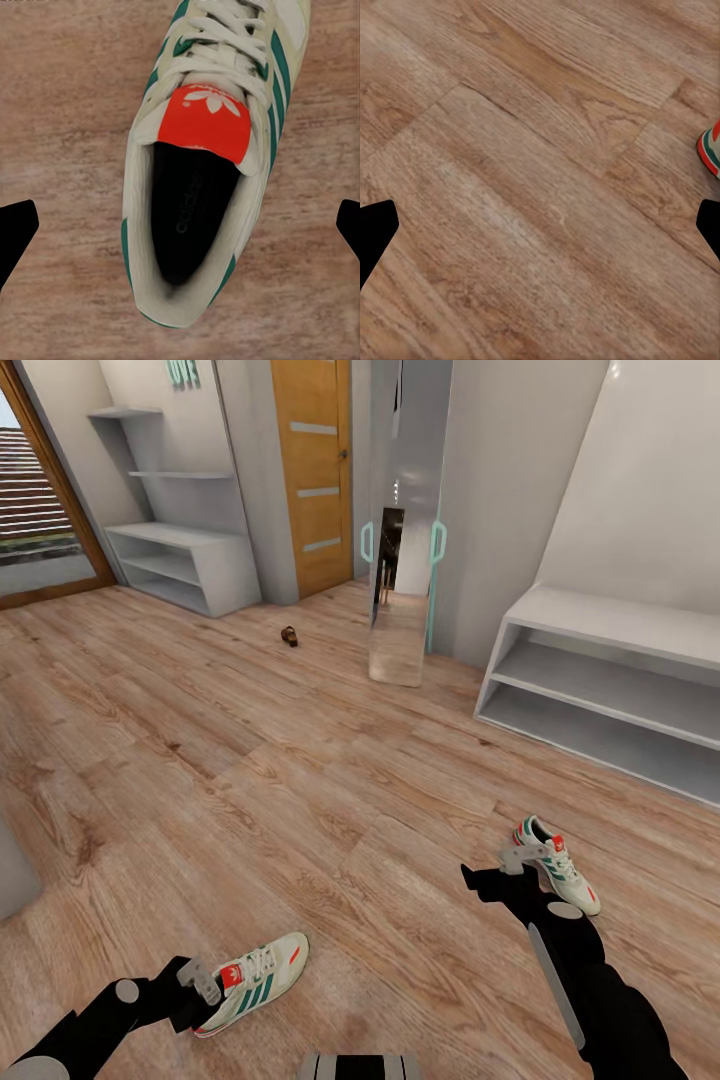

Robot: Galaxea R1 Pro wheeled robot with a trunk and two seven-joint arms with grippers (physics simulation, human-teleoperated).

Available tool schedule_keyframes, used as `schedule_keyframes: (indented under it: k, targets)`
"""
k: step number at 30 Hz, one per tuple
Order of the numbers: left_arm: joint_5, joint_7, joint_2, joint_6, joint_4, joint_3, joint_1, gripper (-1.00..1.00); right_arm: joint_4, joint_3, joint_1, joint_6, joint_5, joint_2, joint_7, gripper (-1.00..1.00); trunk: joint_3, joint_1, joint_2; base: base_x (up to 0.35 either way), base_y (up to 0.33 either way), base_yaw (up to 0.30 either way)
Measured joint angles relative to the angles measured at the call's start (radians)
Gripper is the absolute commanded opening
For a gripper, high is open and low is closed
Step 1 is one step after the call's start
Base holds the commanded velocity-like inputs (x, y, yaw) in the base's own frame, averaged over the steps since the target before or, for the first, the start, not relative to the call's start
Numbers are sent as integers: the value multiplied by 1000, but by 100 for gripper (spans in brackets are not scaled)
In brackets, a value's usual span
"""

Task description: Pick up the two gym shoes and the two sandals from the corridor floor and place them onto the hallstand (shoe rack) in the corridor, making sure they are on the rack and not on the floor. Arrange them so the two gym shoes are next to each other and the two sandals are next to each other.

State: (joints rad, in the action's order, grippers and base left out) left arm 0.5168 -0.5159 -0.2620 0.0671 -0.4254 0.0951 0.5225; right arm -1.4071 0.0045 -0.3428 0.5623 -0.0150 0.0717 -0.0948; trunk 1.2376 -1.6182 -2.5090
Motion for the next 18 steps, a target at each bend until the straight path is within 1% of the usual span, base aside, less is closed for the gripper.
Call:
schedule_keyframes:
  k: [10,18]
  targets:
    - [1,3,1,2,-2,5,-3,100,0,1,0,0,0,0,1,100,0,0,0,0,0,0]
    - [2,15,-4,17,-2,6,-10,100,0,3,0,0,0,1,1,100,0,0,0,0,0,0]
